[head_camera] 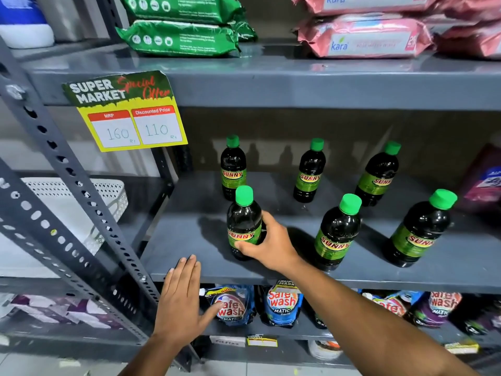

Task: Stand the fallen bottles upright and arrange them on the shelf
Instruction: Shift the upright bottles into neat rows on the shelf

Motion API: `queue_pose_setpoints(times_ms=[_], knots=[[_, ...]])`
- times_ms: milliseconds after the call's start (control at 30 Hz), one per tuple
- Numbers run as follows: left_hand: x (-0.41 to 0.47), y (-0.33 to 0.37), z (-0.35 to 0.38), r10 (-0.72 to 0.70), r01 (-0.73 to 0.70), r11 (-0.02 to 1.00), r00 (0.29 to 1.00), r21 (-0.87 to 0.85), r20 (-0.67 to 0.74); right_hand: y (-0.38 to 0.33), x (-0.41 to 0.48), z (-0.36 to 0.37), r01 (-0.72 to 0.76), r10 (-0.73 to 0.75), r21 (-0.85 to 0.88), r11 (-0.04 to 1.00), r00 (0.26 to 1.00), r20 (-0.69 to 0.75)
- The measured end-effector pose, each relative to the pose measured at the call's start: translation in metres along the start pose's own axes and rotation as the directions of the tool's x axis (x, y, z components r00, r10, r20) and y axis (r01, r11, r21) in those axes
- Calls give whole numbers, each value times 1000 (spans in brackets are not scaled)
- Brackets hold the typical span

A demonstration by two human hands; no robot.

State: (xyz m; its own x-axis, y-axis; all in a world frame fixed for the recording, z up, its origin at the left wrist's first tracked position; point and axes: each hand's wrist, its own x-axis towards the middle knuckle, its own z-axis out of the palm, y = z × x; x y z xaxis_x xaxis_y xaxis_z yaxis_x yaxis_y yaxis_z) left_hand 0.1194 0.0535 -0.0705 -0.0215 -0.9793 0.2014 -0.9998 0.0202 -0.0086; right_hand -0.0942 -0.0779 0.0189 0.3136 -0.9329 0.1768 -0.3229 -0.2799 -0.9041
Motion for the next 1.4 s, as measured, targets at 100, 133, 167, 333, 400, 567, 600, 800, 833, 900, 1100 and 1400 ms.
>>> queue_pose_setpoints(times_ms=[100, 133, 167, 333, 400, 567, 600, 800, 833, 900, 1100, 1400], knots=[[0, 1, 1, -6, 6, 1000, 1000, -6, 1, 2, -9, 2, 6, -6, -16, 1000, 1000, -1], [0, 1, 1, -7, 7, 1000, 1000, -10, -6, 2, -10, 3, 5, -5, -17, 1000, 1000, 0], [0, 1, 1, -7, 6, 1000, 1000, -16, -14, 1, -11, 2, 4, -4, -17, 1000, 1000, -1], [0, 5, -1, -9, 8, 1000, 999, -27, -43, -3, -12, 3, 10, -10, -25, 1000, 1000, -1], [0, 6, -3, -13, 12, 1000, 999, -18, -40, -4, -12, 3, 8, -8, -33, 999, 1000, -3], [-1, 6, -6, -30, 29, 999, 999, -20, -17, -8, -15, 9, 16, -20, -80, 997, 999, -50], [-1, 7, -6, -29, 29, 999, 1000, -20, -11, -8, -15, 10, 17, -22, -84, 996, 998, -61], [-1, 5, -1, -27, 27, 999, 1000, -21, -8, -9, -15, 9, 21, -25, -88, 996, 998, -50], [0, 5, 0, -26, 26, 999, 1000, -22, -10, -9, -15, 8, 23, -27, -91, 996, 999, -37], [0, 5, 1, -29, 29, 999, 1000, -23, -9, -10, -13, 7, 24, -25, -93, 995, 1000, -16], [0, 6, -1, -37, 37, 999, 999, -19, 1, -10, -11, 8, 19, -21, -97, 995, 1000, -11], [-1, 5, -2, -26, 25, 999, 1000, -30, -17, -13, -11, 12, 7, -11, -86, 996, 999, -36]])
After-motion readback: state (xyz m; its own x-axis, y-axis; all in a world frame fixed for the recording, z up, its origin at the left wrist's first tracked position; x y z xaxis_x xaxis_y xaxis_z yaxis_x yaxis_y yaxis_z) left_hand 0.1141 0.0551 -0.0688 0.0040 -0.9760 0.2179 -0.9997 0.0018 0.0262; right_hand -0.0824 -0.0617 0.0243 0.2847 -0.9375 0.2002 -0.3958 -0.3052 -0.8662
